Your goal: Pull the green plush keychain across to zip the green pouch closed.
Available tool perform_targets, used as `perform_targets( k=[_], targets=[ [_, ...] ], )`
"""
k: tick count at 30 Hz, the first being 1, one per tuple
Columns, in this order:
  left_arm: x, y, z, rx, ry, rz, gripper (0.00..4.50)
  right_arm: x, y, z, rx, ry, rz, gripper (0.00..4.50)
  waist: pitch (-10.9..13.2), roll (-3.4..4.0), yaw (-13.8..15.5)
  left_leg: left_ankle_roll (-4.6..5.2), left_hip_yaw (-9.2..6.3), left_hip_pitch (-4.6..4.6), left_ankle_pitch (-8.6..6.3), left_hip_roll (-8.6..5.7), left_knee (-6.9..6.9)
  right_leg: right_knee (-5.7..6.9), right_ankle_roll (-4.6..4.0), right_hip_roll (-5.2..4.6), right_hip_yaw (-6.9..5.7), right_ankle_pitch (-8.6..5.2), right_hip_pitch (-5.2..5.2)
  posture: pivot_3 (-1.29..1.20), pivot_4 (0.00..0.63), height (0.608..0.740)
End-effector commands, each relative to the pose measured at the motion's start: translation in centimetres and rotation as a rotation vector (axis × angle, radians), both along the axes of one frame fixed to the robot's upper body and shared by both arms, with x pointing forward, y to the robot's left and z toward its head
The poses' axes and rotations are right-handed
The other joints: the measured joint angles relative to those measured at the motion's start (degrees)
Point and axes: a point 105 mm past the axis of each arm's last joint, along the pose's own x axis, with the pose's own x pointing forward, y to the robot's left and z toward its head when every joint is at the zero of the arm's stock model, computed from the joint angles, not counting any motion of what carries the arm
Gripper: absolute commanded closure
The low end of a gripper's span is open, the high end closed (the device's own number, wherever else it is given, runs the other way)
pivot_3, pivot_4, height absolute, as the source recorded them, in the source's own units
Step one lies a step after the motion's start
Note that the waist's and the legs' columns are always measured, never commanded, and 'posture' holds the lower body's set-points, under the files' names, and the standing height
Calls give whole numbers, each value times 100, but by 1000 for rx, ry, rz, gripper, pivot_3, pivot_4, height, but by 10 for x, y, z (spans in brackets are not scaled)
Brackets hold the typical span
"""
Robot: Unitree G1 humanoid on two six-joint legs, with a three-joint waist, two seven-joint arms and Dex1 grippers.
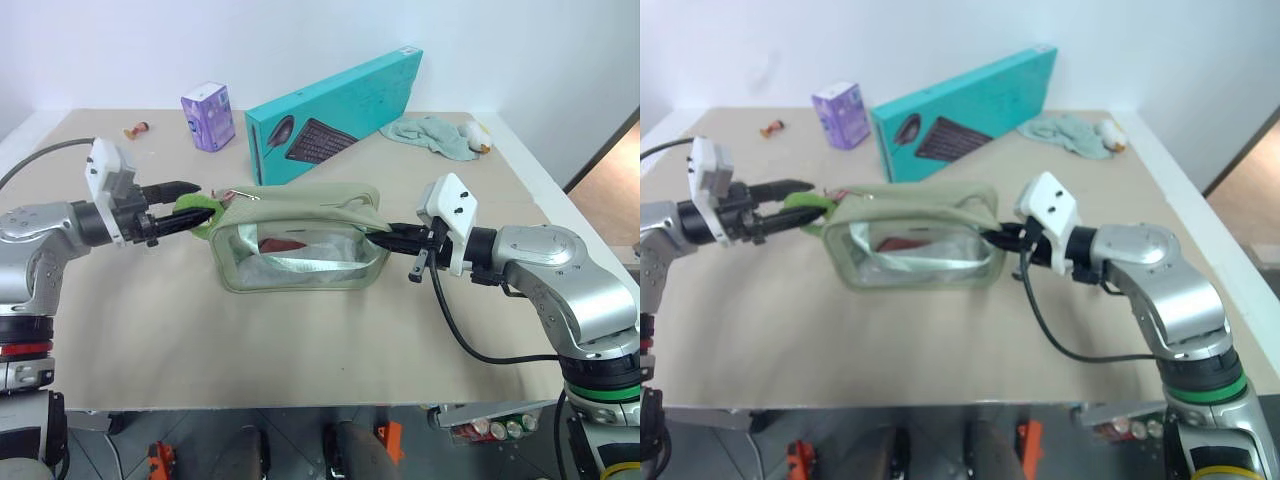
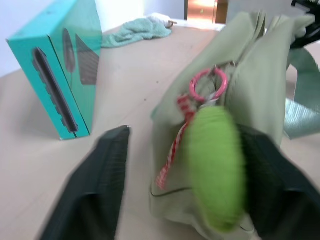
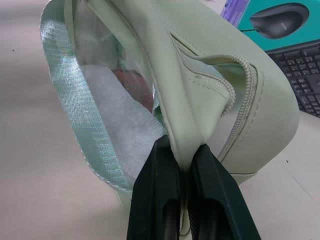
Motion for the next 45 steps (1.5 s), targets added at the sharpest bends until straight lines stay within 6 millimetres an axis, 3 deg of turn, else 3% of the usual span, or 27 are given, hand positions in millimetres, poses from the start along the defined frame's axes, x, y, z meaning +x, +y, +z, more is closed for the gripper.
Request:
perform_targets(
  k=[1,5,11,17,29,37,45],
  targets=[
    [-2,5,16,-11,-43,1,3133,-1,-5,11,13,-51,-16,4500,0,0,0,0,1,0,0,0,0,0,0,0,1,0,0,0,150,740],
    [-1,1,14,-5,-38,-16,4447,0,-7,8,11,-48,-25,4500,0,0,0,0,-1,0,0,0,0,0,0,0,-1,0,0,0,150,740],
    [-2,-6,31,-44,-65,-56,4447,1,-9,6,8,-47,-28,4500,0,0,0,0,0,0,0,-1,2,0,1,0,-1,1,1,0,150,740],
    [-11,-31,59,-57,-95,-177,4447,2,-10,4,-4,-48,-27,4500,0,-1,-1,0,-1,-1,0,-1,2,0,2,1,0,1,1,0,150,740],
    [-24,-89,67,-58,-70,-426,4447,3,-11,2,-13,-52,-23,4500,0,-1,0,0,-5,-5,0,-5,17,1,10,3,2,5,4,0,150,740],
    [-20,-101,68,-60,-10,-489,4447,2,-12,1,-16,-50,-30,4500,0,-1,0,0,-13,-10,0,-4,25,1,10,7,-2,6,5,0,150,740],
    [-11,-92,73,-149,90,-472,4447,0,-12,-1,-22,-48,-31,4500,0,-1,-1,1,-17,-12,0,-3,29,2,11,9,-4,7,5,0,150,740]
  ],
)
